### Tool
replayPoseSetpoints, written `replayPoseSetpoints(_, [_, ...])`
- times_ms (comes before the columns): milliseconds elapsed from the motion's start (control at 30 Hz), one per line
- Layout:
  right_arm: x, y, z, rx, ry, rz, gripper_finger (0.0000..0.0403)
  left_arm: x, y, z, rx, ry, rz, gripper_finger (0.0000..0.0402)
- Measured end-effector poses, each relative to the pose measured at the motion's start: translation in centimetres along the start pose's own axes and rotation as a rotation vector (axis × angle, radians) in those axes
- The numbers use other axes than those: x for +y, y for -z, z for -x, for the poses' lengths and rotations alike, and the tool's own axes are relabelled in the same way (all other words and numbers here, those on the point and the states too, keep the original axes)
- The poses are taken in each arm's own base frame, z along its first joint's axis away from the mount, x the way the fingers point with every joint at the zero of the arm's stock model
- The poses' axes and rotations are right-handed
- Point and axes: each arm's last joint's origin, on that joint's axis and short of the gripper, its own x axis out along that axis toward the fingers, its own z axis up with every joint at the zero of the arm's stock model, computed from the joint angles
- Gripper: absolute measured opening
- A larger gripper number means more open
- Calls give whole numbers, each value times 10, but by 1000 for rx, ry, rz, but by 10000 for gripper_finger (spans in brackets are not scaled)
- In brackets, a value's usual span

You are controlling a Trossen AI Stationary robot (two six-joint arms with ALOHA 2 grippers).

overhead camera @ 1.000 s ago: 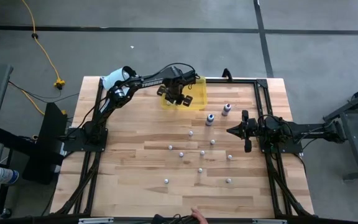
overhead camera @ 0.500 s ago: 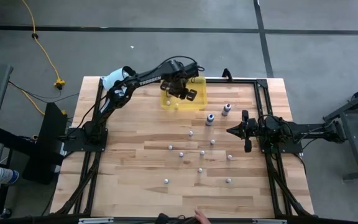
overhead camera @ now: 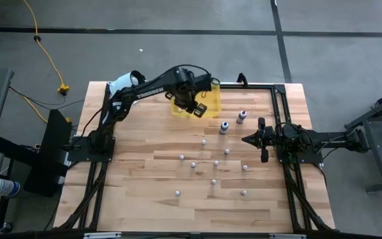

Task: Pick & Place food coloring
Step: Put the small blue food coloring bottle into the yellow container

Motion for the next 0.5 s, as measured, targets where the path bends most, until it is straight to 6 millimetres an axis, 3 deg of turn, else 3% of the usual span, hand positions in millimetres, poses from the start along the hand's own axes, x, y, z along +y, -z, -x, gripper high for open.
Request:
replayPoseSetpoints(233, [0,0,0,0,0,0,0,-32,39,20,-17,24,-28,98])
replayPoseSetpoints(500, [0,0,0,0,0,0,0,-69,82,25,-1,50,41,98])
